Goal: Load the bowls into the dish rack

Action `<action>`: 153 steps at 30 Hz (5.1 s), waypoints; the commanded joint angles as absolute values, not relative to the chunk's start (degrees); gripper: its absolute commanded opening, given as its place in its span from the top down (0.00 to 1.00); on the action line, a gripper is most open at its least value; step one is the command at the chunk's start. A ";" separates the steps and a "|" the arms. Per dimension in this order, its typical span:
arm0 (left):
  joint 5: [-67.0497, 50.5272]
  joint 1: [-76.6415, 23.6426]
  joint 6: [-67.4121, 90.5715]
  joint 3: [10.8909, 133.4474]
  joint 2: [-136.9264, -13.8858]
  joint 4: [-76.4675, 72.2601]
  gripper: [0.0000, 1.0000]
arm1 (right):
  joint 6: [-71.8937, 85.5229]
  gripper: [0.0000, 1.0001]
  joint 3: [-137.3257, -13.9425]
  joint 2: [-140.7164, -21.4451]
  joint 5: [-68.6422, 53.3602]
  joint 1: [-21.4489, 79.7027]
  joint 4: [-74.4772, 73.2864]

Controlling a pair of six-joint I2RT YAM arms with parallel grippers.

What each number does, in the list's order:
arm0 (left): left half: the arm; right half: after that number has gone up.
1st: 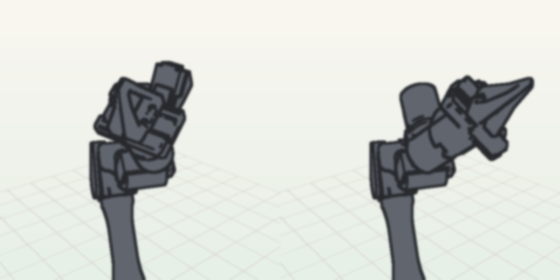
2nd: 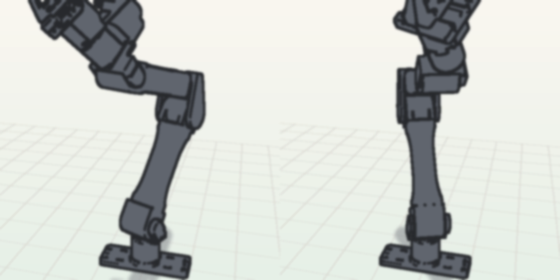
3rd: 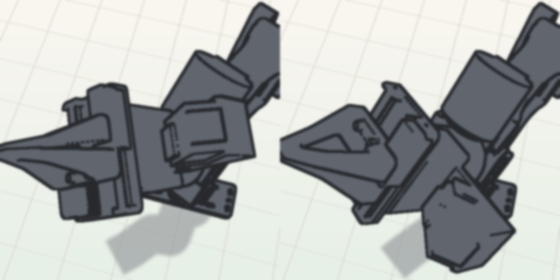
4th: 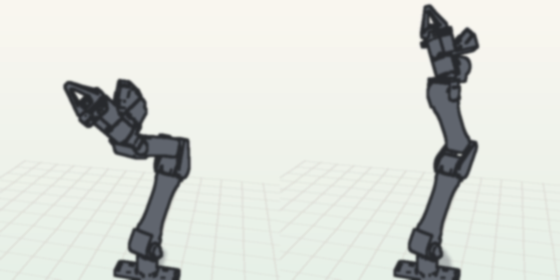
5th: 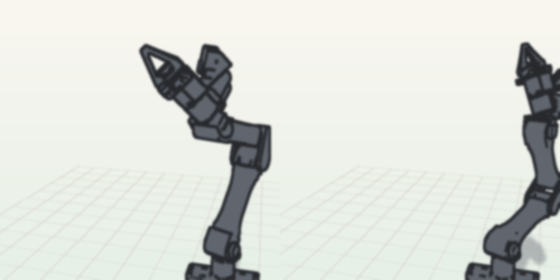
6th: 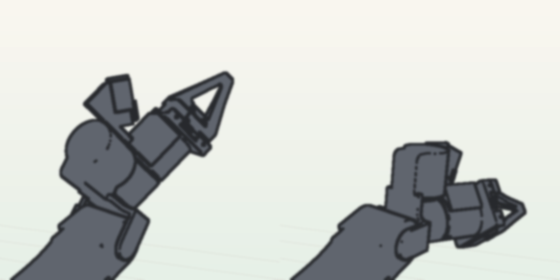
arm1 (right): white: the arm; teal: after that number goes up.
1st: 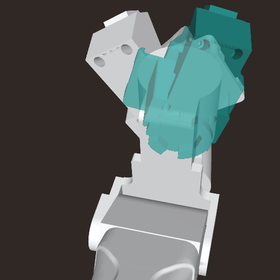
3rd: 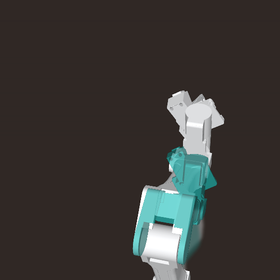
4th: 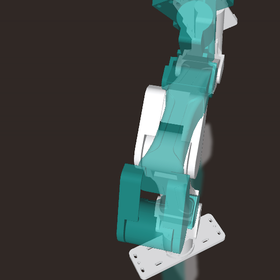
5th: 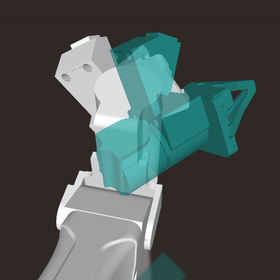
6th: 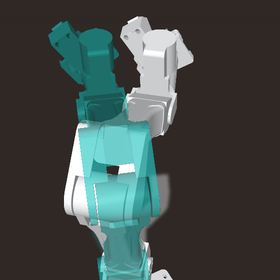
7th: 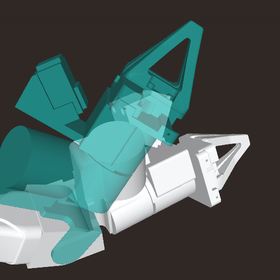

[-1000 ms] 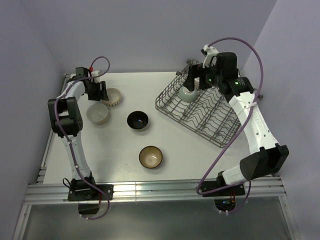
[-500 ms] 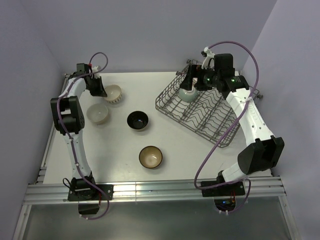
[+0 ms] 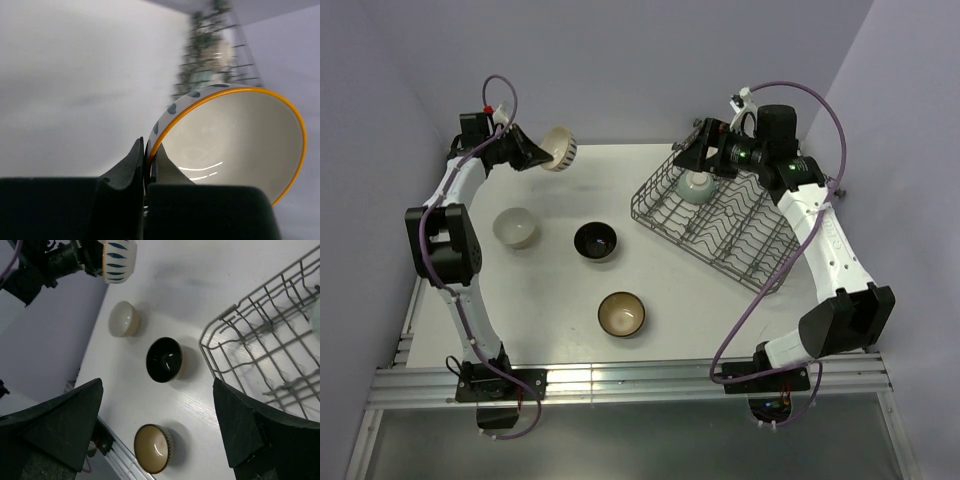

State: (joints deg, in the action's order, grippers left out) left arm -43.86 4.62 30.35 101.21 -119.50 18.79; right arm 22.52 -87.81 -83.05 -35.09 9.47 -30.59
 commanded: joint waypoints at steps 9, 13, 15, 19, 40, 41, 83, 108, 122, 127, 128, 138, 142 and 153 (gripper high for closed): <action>-51.24 -8.87 63.70 87.02 -103.89 -21.60 1.00 | 38.76 0.03 -80.33 -73.65 -33.77 11.77 -9.23; -50.45 -13.35 67.67 83.68 -102.83 -29.16 1.00 | 38.23 0.04 -81.47 -74.35 -28.75 14.49 -11.51; -50.62 -15.64 70.12 82.45 -102.83 -32.77 1.00 | 39.90 0.04 -79.81 -74.18 -27.34 15.38 -10.81; -51.68 -18.37 72.86 80.78 -103.54 -37.17 1.00 | 40.78 0.04 -76.91 -73.65 -26.98 18.01 -8.18; -51.15 -22.15 70.49 79.36 -104.59 -34.37 1.00 | 41.40 0.10 -79.54 -78.05 -28.30 22.94 -6.59; -51.07 -22.15 69.44 79.45 -104.59 -33.23 1.00 | 41.40 0.11 -79.63 -78.05 -28.13 23.11 -6.77; -47.20 -22.85 58.54 78.57 -106.08 -17.67 0.54 | 35.95 1.00 -78.49 -81.39 -24.43 21.09 -9.84; -43.34 -22.76 51.51 79.36 -105.65 -7.75 0.03 | 26.72 1.00 -79.63 -84.72 -14.33 19.86 -15.73; -43.07 -18.46 47.20 80.16 -98.88 -1.24 0.01 | 16.79 1.00 -79.54 -89.82 -5.98 19.60 -16.61; -43.07 -17.14 46.32 79.45 -96.77 -0.18 0.01 | 11.18 1.00 -80.42 -93.25 -3.70 19.60 -16.26; -43.24 -16.88 46.49 79.28 -96.16 -0.18 0.01 | 10.55 1.00 -80.51 -93.77 -3.69 19.60 -16.09; -44.47 -14.59 46.40 77.00 -92.02 1.23 0.01 | 2.74 1.00 -85.16 -101.51 -2.20 19.69 -16.96; -44.91 -13.45 46.76 76.20 -90.88 1.14 0.01 | 0.62 1.00 -87.18 -104.06 -0.97 19.69 -18.45; -45.88 -10.73 46.93 74.09 -89.56 0.97 0.01 | -5.97 1.00 -91.05 -108.37 2.63 20.74 -22.41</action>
State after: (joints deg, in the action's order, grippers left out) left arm -44.21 -11.44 47.46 74.63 -92.49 1.83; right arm -2.57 -87.18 -108.29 -0.56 20.14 -22.92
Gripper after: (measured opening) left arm 0.994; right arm 0.676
